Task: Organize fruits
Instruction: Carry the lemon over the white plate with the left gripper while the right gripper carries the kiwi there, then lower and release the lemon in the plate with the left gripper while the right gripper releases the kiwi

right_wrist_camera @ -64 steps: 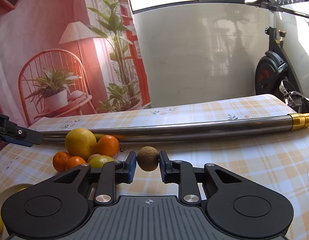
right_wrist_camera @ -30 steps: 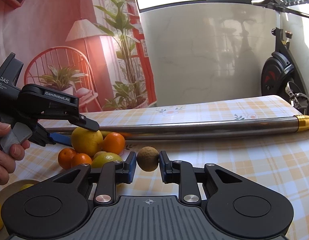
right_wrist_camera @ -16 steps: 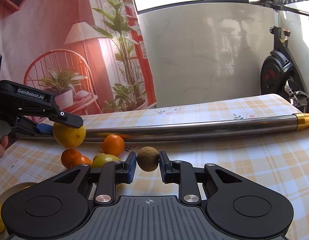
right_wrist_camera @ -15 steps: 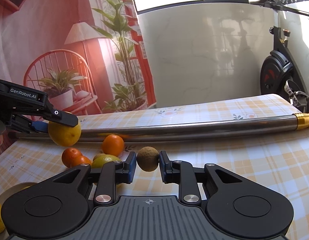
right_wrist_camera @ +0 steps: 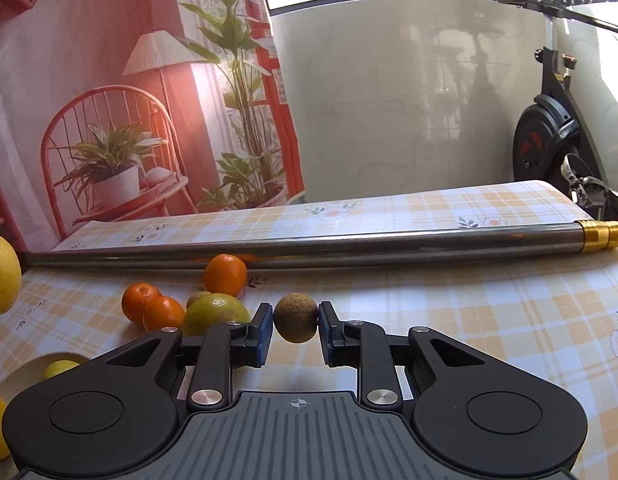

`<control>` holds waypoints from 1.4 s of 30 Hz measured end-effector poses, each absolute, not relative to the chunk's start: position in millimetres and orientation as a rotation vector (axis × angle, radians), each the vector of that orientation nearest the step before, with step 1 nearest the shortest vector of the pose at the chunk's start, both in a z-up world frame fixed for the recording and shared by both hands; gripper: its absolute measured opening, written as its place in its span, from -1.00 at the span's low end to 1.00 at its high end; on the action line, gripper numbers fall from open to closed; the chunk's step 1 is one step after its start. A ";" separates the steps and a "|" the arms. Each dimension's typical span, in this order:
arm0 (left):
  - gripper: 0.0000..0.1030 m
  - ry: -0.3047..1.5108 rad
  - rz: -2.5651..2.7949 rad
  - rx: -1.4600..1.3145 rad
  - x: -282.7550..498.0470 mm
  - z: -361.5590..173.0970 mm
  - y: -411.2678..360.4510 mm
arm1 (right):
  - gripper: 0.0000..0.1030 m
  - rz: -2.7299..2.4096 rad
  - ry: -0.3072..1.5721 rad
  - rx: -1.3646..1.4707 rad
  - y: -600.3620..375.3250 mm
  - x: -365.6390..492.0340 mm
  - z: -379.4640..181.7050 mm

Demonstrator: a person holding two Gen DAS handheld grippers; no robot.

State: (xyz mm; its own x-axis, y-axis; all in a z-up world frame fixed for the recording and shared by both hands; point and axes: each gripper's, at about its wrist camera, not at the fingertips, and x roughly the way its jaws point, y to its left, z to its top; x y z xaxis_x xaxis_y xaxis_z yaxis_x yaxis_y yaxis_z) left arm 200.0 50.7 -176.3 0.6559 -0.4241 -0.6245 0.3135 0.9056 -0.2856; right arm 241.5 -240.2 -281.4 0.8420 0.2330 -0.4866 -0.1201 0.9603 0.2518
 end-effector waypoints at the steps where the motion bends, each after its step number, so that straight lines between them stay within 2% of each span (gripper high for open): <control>1: 0.21 0.756 -0.426 -0.166 195.7 -178.0 51.1 | -0.56 0.194 0.533 0.219 -238.5 234.2 -278.0; 10: 0.21 0.810 -0.460 -0.183 159.8 -195.8 50.4 | -0.56 0.277 0.495 0.227 -213.3 168.3 -243.0; 19: 0.21 0.882 -0.504 -0.108 131.9 -212.2 48.6 | -0.56 0.343 0.563 0.280 -190.6 129.1 -246.0; 42: 0.21 0.959 -0.406 -0.062 131.5 -236.7 60.0 | -0.56 0.366 0.610 0.261 -173.5 114.0 -251.9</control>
